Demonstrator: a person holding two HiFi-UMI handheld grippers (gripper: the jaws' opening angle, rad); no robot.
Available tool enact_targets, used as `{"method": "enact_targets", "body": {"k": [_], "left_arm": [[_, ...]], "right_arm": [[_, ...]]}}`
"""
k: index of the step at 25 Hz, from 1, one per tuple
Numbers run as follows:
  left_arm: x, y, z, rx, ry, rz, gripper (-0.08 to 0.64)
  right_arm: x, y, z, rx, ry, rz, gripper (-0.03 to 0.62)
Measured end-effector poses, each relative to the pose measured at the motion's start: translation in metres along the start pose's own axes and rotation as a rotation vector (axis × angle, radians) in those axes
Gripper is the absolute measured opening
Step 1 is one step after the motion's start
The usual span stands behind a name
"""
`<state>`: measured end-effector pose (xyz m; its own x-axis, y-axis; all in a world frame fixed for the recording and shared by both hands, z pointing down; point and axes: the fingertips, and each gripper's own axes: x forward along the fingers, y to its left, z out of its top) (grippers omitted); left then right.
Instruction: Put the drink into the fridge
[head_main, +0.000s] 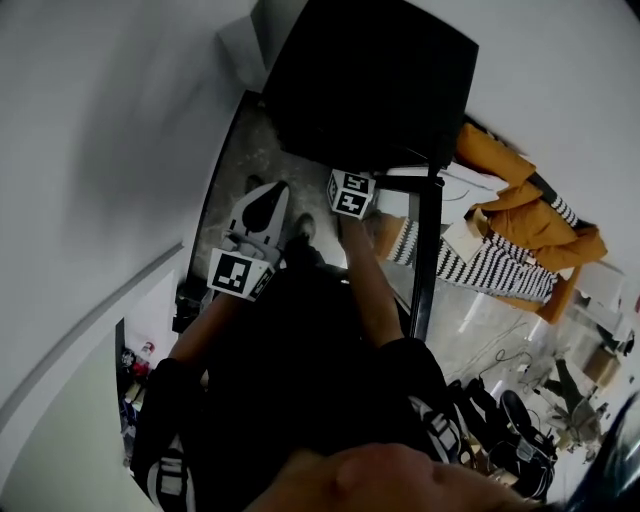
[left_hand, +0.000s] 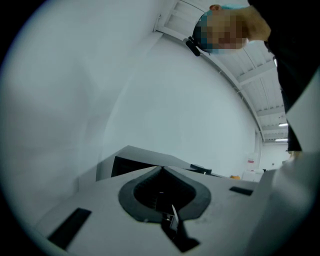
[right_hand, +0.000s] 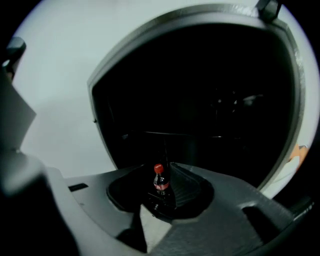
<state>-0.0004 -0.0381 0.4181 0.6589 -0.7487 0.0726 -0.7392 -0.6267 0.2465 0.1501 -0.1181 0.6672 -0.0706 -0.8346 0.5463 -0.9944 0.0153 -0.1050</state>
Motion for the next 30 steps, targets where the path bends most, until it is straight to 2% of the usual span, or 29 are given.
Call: {"method": "enact_targets", "body": {"k": [13, 23, 30], "left_arm": [[-0.02, -0.037, 0.003, 0.031, 0.003, 0.043, 0.006], [-0.017, -0.016, 0.02, 0.073, 0.011, -0.016, 0.006], [-0.023, -0.004, 0.024, 0.094, 0.031, -0.057, 0.006]], "right_arm": [[-0.076, 0.001, 0.015, 0.058, -0.033, 0.019, 0.005], [-0.129, 0.012, 0.042, 0.065, -0.071, -0.026, 0.002], [-0.176, 0.034, 0.061, 0.1, -0.125, -0.01, 0.002]]}}
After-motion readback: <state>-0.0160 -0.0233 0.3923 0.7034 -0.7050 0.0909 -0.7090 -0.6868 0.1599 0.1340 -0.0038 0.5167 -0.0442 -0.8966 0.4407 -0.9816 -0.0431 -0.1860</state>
